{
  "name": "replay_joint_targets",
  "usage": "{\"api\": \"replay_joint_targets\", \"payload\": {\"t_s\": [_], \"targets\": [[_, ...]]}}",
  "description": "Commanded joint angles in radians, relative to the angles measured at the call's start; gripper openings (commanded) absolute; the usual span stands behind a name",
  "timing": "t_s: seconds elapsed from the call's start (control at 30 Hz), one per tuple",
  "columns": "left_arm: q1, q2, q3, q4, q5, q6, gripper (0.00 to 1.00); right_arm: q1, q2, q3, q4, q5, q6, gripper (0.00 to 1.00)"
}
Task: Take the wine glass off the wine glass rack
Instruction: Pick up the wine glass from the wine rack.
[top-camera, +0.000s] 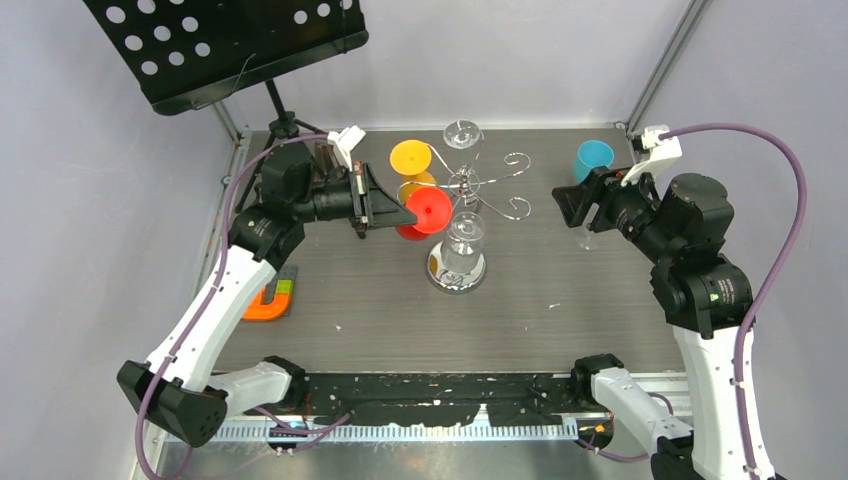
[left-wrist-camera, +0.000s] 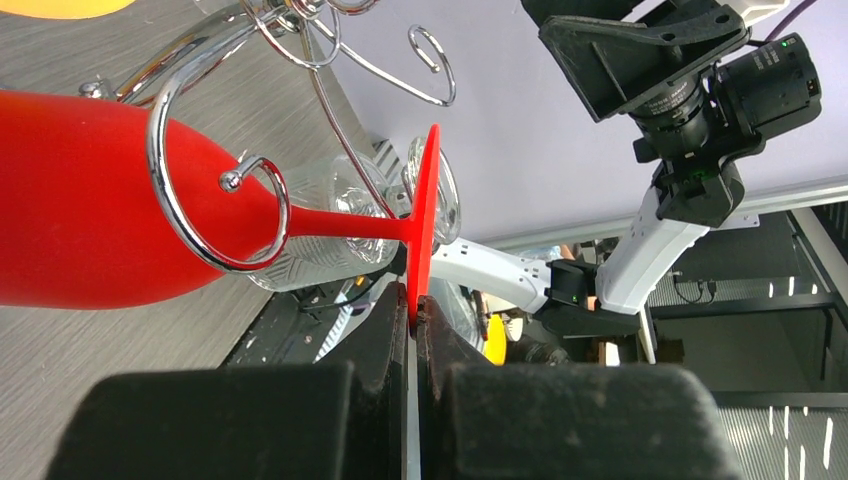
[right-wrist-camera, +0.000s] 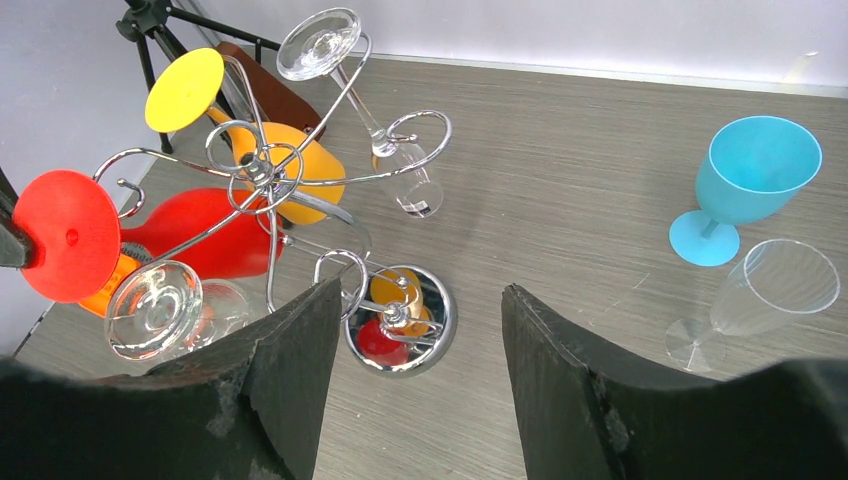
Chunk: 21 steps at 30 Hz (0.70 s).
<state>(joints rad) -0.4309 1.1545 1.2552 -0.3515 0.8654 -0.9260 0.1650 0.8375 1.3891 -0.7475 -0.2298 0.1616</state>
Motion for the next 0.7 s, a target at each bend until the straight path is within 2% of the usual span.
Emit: {"api": "replay_joint_targets", "payload": {"t_s": [0.0, 0.67], "targets": [[-0.003, -0.04, -0.002, 0.013, 0.049, 0.034, 0.0, 0.005, -0.005, 0.044, 0.038, -0.006, 0.011, 0.66], [-0.003, -0.169, -0.032, -0.231, 0.038, 0.253, 0.0, 0.005, 0.003, 0.08, 0.008, -0.125, 0.047, 0.67]]}}
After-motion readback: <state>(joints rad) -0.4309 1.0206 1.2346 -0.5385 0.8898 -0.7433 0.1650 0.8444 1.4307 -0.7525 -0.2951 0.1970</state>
